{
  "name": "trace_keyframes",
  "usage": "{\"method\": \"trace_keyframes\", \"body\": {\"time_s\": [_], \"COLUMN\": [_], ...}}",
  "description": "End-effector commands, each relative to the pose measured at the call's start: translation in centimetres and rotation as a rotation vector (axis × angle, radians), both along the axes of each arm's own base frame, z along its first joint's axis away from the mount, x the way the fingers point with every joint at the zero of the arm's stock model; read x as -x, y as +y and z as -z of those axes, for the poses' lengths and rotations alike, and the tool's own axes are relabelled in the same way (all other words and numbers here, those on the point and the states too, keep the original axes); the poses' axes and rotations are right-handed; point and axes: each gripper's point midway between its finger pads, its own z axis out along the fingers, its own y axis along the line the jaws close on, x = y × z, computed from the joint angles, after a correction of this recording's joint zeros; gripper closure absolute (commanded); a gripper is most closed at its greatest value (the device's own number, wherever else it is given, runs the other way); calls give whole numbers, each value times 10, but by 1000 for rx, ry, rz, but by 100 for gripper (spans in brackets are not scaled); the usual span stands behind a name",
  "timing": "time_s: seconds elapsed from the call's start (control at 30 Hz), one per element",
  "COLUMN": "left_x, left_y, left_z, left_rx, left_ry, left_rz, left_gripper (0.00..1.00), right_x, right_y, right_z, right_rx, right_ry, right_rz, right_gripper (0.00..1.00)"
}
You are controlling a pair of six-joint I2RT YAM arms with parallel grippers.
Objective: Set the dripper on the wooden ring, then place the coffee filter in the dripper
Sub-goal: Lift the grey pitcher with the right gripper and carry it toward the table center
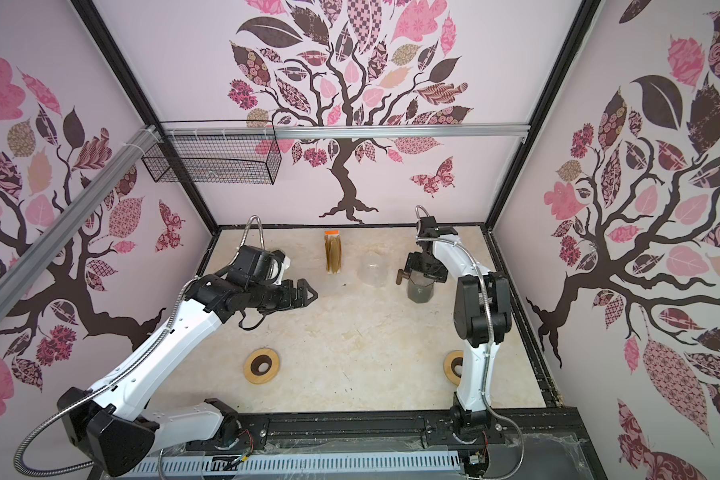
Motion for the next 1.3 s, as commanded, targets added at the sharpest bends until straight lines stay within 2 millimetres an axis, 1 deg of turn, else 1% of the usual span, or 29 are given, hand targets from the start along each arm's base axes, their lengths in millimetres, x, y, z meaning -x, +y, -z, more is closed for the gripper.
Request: {"method": "trace_keyframes", "body": {"time_s": [0.0,0.07,0.27,0.43,0.6,0.77,0.83,0.97,1.13,1.27], "left_x": [3,2,1,2,2,4,4,3,4,5], "left_y": [3,3,2,4,7,10,12,16,21,25], "left_z": [4,4,7,13,13,15,16,18,21,23], "left_rx": [-15,-14,-10,-14,-18,-25,-31,-42,-50,-55], "left_ry": [-8,-6,7,23,26,38,40,44,51,55], "left_rz": [5,3,-11,-23,-38,-48,-56,-74,-89,-98], "left_gripper": [2,2,2,2,2,2,2,2,2,2], "right_x": [21,33,69,89,106,114,114,120,122,124], "right_y": [10,13,42,81,129,166,177,200,217,223], "right_z": [-28,-29,-27,-36,-35,-31,-29,-17,-5,2], "right_rx": [-26,-31,-49,-74,-97,-118,-117,-98,-83,-71], "right_ry": [-68,-75,-68,-100,-118,-135,-142,-131,-122,-111], "right_rz": [-19,-23,-79,-125,-198,-251,-270,-322,-358,-373], "right_gripper": [10,10,9,9,9,9,9,9,9,8]}}
